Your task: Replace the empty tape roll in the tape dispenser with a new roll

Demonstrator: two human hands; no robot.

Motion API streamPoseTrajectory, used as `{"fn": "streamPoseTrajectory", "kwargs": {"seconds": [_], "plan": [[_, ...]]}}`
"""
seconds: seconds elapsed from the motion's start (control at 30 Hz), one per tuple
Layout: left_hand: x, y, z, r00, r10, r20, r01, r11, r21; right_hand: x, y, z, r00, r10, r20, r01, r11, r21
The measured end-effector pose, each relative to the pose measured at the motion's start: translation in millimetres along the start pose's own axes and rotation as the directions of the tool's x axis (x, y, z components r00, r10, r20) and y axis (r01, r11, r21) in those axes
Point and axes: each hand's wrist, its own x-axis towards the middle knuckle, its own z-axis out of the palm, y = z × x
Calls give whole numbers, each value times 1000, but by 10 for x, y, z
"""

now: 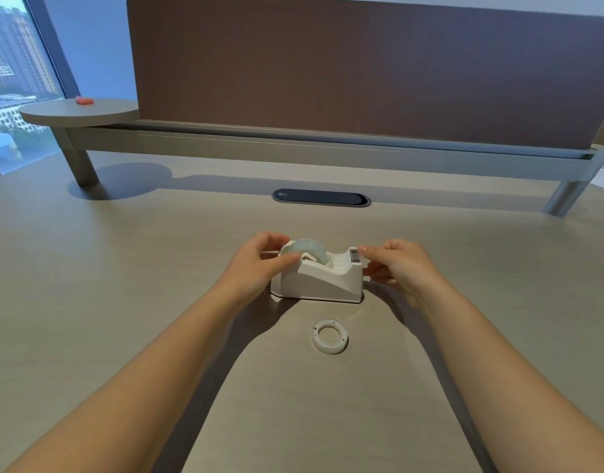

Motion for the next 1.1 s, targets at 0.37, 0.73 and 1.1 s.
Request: {"fn": "streamPoseTrajectory", "kwargs": {"seconds": [0.37,0.73,1.1], "plan": [[21,-33,32,1000,14,-5,-14,1000,8,-12,97,-3,948,265,175,-283,954,93],[21,-29,61,1000,14,-17,-13,1000,26,14,109,11,945,279,172,-302,946,120],[-42,22,113,999,36,-24,-27,958,286,-67,146,37,987,158,37,-159,987,38]]}}
